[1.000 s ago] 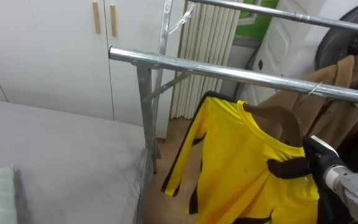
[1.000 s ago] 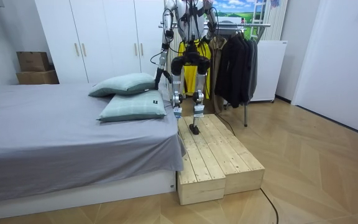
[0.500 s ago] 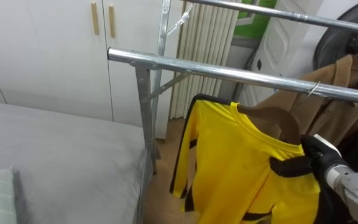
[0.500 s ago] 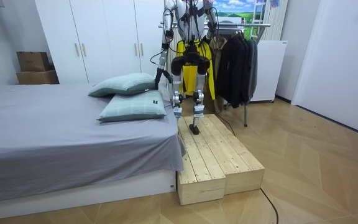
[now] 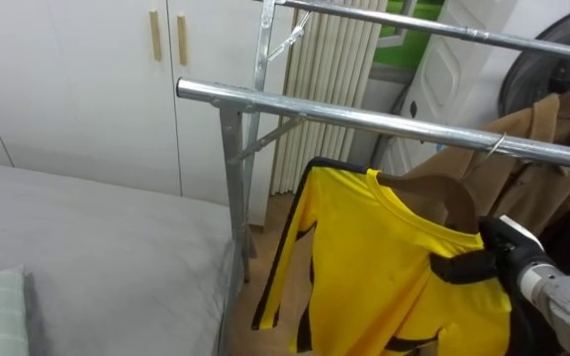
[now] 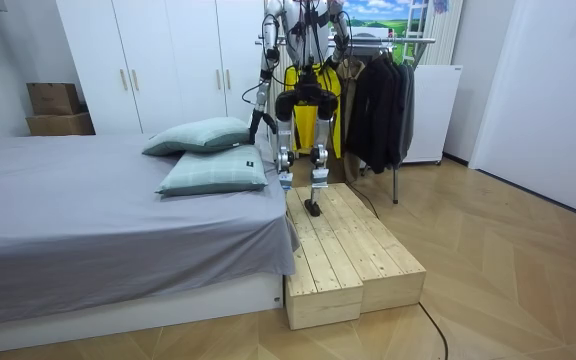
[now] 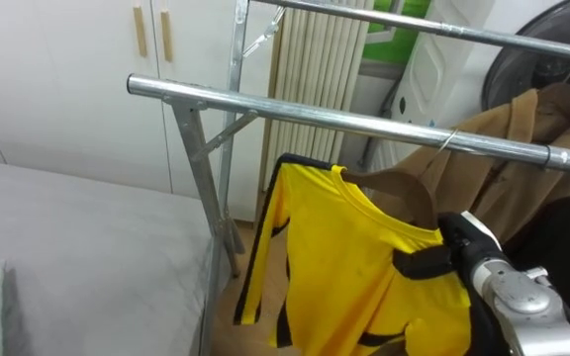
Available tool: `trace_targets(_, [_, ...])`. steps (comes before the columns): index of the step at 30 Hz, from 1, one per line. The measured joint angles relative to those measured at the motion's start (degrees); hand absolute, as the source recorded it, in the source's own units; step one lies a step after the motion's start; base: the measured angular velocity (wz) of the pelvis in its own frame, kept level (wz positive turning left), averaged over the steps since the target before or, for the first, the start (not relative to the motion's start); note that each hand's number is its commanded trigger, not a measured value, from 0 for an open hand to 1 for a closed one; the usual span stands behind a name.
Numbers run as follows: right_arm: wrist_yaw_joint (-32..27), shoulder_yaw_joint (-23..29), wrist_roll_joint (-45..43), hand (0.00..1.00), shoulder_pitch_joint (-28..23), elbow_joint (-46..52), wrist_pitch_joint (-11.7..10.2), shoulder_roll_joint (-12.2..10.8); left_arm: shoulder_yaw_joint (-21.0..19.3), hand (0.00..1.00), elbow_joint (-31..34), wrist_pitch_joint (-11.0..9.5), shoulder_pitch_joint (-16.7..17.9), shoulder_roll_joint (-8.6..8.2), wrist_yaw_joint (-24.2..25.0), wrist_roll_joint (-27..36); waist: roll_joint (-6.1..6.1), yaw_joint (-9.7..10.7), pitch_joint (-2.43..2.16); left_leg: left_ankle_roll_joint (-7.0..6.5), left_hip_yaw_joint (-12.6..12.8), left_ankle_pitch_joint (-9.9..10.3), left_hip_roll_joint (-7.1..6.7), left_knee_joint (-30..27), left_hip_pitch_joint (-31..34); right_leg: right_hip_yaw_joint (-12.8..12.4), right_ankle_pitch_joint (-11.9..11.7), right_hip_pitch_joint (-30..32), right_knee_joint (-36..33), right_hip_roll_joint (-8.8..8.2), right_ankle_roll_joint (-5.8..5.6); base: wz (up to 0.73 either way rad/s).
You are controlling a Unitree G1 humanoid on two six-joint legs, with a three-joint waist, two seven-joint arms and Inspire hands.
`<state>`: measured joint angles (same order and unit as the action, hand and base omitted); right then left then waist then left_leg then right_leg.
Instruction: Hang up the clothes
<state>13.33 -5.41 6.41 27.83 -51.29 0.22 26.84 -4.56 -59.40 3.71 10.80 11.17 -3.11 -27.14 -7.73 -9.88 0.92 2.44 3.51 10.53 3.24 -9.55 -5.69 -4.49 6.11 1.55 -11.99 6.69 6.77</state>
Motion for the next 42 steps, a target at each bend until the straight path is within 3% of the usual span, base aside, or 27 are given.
trace_targets(14, [0.56, -0.03, 0.04, 0.00, 0.00, -0.02, 0.05, 0.00, 0.06, 0.00, 0.09, -0.01, -0.39, 0.86, 2.54, 0.06, 0.11, -0.04, -0.07, 0.01, -0.32, -0.01, -0.06, -0.06, -0.06, 0.46, 0.16, 0.15, -0.60, -0.12, 0.10, 0.00])
trace_targets(15, [0.52, -0.03, 0.04, 0.08, 0.00, -0.04, 0.05, 0.00, 0.11, 0.00, 0.10, 0.00, -0.39, 0.85, 2.53, 0.06, 0.13, -0.01, -0.08, 0.01, -0.32, -0.01, -0.06, -0.06, -0.07, 0.46, 0.16, 0.16, -0.61, -0.12, 0.10, 0.00])
trace_targets(16, [0.42, -0.03, 0.05, 0.75, 0.00, -0.05, 0.05, 0.00, 0.14, 0.00, 0.10, 0.01, -0.38, 0.85, 2.51, 0.06, 0.19, 0.01, -0.10, 0.01, -0.32, -0.01, -0.06, -0.07, -0.09, 0.44, 0.17, 0.16, -0.63, -0.12, 0.10, 0.00])
trace_targets(18, [0.07, -0.03, 0.05, 1.00, 0.00, -0.05, 0.05, 0.00, 0.15, 0.00, 0.10, 0.01, -0.38, 0.85, 2.42, 0.06, 0.27, 0.04, -0.13, 0.01, -0.32, -0.01, -0.06, -0.07, -0.10, 0.43, 0.16, 0.17, -0.65, -0.11, 0.10, 0.00])
trace_targets(42, [-1.75, -0.09, -0.23, 1.00, 0.00, 0.35, -0.03, 0.00, 0.48, 0.00, 0.10, 0.02, -0.31, 0.85, 2.09, 0.47, 1.15, 0.34, -0.08, 0.02, -0.28, -0.01, -0.06, 0.01, 0.06, 0.16, 0.27, 0.38, -0.51, -0.03, 0.09, 0.00])
